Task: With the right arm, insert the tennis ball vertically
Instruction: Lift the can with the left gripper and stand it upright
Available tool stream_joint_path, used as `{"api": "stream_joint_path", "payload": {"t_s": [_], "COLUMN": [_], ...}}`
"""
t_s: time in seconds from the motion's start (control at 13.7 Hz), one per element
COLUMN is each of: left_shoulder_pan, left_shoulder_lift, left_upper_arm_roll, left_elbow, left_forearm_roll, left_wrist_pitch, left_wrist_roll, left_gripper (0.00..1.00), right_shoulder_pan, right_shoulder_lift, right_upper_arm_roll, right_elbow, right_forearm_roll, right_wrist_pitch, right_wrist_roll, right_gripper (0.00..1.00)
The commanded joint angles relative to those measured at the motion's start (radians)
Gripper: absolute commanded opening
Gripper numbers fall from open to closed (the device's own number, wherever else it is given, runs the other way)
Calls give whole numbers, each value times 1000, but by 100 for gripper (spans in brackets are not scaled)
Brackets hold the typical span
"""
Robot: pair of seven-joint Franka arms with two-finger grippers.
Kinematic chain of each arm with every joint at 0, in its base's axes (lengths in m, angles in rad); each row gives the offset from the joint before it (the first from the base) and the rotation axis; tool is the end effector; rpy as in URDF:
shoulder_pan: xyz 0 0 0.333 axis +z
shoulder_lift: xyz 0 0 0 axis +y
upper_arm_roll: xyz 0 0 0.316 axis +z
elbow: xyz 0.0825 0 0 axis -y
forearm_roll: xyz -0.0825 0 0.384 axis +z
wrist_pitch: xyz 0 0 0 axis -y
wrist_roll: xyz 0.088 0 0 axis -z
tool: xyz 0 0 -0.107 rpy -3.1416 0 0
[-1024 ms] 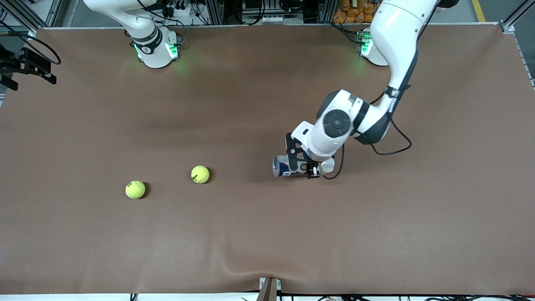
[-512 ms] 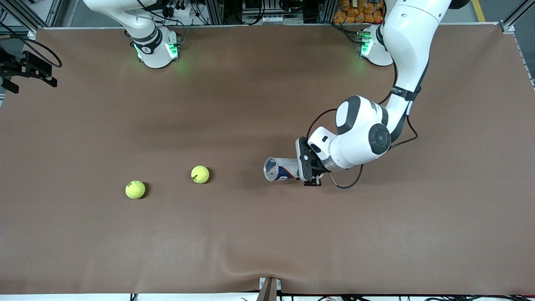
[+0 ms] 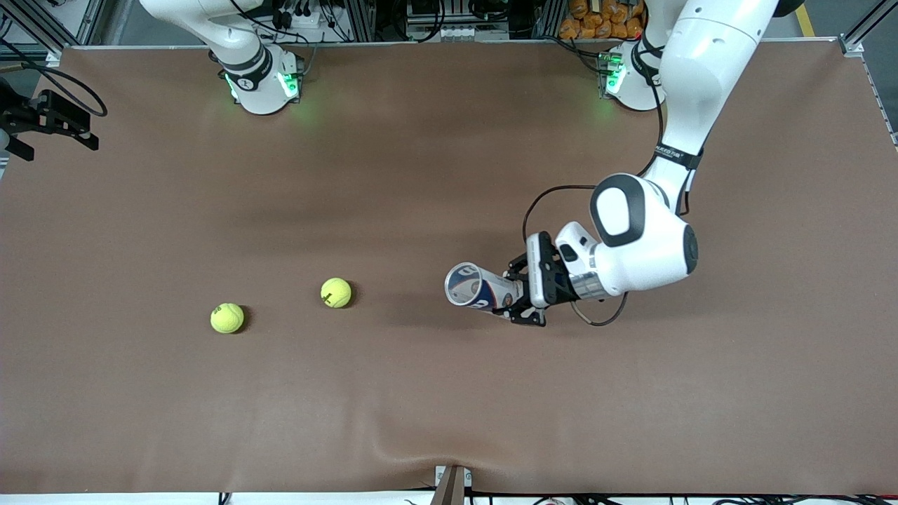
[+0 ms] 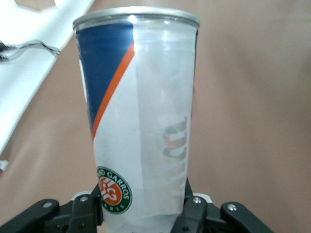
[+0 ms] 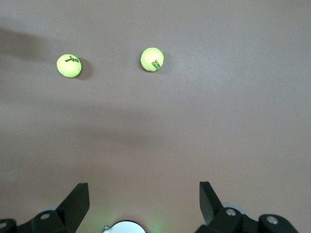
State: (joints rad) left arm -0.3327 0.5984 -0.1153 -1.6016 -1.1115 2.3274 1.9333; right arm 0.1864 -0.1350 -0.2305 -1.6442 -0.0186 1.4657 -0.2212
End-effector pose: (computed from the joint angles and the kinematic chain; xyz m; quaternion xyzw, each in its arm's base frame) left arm 0.6404 -0.3114 0.3045 0.6298 -0.6429 0.3289 0.2862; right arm 0.5009 -0.0330 0.6505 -0.9957 -0.0890 0.0225 0.0091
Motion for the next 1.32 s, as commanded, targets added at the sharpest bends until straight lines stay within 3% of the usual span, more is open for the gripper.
{"api": "stream_joint_path", "payload": {"t_s": [0.0, 0.29, 0.44, 0.73, 0.95, 1.24], "left_shoulder_pan": [11, -9, -20, -61, -165, -259], "left_shoulder_lift": [52, 147, 191, 219, 234, 291], "left_upper_arm_roll": [-13, -14, -29, -44, -41, -35], "left_elbow": [-6, -23, -32, -21, -24, -20], "left_forearm_roll": [-226, -673, -723, -773, -1023, -1148], "left_wrist_pitch": [-6, -140, -179, -200, -192, -141], "left_wrist_roll": [166, 556, 593, 598, 719, 770], "left_gripper": [59, 59, 67, 66, 65, 61], "right_shoulder_pan": [11, 51, 82, 110, 108, 88], "right_shoulder_lift": [3, 29, 49, 144, 239, 354], "right_upper_arm_roll": [5, 10, 11, 11, 11, 8], "right_elbow": [6, 7, 7, 9, 7, -3], "right_forearm_roll": [-9, -58, -70, -67, -67, -60], "right_wrist_pitch": [2, 2, 25, 82, 148, 243], "right_wrist_roll": [19, 83, 138, 181, 181, 197], "right_gripper": [100, 100, 100, 100, 100, 100]}}
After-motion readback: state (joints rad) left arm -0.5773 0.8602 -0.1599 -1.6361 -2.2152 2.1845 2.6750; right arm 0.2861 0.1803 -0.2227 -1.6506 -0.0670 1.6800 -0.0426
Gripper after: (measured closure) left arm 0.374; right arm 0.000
